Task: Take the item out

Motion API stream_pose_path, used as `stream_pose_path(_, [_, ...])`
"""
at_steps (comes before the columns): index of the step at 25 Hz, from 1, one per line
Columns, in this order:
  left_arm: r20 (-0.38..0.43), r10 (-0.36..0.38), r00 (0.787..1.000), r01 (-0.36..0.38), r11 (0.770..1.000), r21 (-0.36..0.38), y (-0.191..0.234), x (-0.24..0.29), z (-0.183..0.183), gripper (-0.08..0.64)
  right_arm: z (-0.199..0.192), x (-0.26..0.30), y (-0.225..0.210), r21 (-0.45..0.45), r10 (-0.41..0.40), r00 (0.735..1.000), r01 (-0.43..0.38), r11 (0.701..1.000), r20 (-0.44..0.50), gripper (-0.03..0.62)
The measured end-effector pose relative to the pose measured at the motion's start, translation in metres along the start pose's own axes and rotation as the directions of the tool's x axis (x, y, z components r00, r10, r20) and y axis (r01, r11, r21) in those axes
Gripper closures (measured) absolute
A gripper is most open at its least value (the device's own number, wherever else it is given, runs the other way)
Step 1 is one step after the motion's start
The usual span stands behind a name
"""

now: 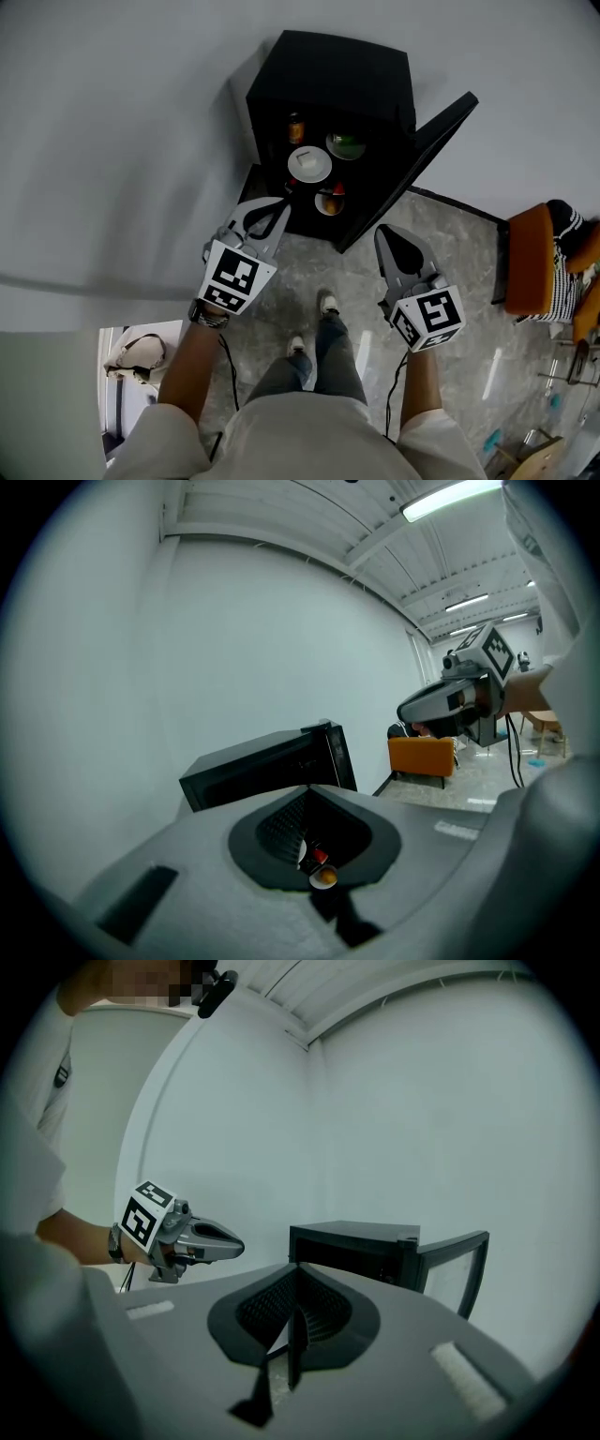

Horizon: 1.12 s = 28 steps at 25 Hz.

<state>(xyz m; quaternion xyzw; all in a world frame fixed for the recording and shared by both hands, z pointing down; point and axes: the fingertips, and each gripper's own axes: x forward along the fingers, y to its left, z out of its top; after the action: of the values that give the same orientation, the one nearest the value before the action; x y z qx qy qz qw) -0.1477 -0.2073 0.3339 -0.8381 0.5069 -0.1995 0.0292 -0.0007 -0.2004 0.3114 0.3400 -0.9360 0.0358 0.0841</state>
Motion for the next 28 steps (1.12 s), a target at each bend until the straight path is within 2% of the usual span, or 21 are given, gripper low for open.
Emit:
stream_pose_path(9, [-0.094, -0.007, 0.996, 0.01, 0.999, 0.037, 0.028, 0.088, -0.06, 0.554, -0.059, 0.072, -0.044, 0.012, 0.011, 0.998, -0.01, 1.0, -0.064, 0.584])
stream_pose_path(18, [-0.189, -0.009, 0.982, 0.027, 0.995, 0.095, 0.04, 0.156, -0.113, 0.552, -0.109, 0.115, -0.073, 0.048, 0.016, 0.993, -0.01, 0.999, -0.117, 0.584])
stream_pose_path(23, [-0.257, -0.034, 0.966, 0.072, 0.987, 0.141, 0.041, 0.194, -0.146, 0.529, -0.128, 0.125, -0.086, 0.061, 0.005, 0.989, 0.004, 0.998, -0.145, 0.584])
stream_pose_path(28, [-0.34, -0.042, 0.94, 0.125, 0.966, 0.226, 0.038, 0.223, -0.183, 0.5, -0.148, 0.121, -0.095, 0.073, -0.006, 0.983, 0.02, 0.997, -0.183, 0.584])
